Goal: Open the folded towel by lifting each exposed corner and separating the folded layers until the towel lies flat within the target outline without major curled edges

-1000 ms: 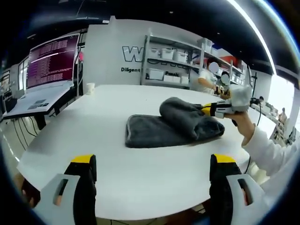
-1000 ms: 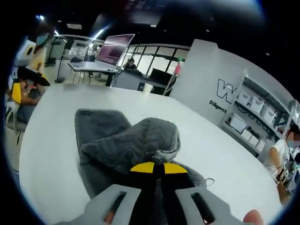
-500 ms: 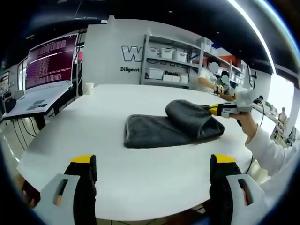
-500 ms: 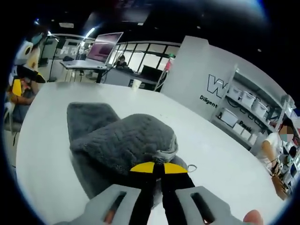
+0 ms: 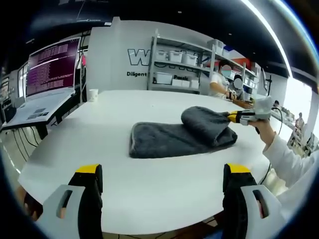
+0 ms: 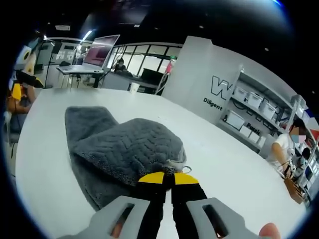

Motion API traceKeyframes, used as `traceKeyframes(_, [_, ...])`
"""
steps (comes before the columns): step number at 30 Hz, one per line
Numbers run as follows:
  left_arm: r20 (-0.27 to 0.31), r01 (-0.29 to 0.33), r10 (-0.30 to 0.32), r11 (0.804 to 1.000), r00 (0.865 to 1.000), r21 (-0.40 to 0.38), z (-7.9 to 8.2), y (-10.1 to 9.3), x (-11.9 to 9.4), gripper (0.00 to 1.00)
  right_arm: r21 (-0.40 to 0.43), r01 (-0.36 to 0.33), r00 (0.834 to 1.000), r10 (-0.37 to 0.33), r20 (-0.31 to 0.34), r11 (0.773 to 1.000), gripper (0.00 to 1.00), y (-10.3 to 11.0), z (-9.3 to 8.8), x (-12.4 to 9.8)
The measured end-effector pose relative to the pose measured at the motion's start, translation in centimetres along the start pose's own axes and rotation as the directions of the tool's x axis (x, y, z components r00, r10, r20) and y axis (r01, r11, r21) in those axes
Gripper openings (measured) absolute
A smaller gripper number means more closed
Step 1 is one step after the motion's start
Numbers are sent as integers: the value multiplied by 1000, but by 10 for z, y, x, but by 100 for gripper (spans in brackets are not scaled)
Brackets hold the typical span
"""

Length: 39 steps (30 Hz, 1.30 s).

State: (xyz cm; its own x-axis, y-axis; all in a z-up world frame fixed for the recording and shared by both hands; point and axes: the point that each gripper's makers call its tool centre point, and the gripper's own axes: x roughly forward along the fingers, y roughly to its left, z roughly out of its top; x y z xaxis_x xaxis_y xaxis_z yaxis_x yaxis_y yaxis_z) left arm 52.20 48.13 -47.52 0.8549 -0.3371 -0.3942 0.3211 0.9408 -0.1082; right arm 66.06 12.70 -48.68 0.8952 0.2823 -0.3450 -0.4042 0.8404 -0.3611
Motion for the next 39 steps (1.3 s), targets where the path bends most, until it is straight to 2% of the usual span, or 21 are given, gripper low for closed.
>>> traceKeyframes(19, [-4,11,-11,1000,1000,17,3,-9,3,100,43,98,994,-95,-52,994,0,-46,-42,-32])
traceKeyframes(39, [-10,18,-18,999,1000,29,3,-15,4,100,56,219,969,-210,-130,974,0,-103,-82,-63])
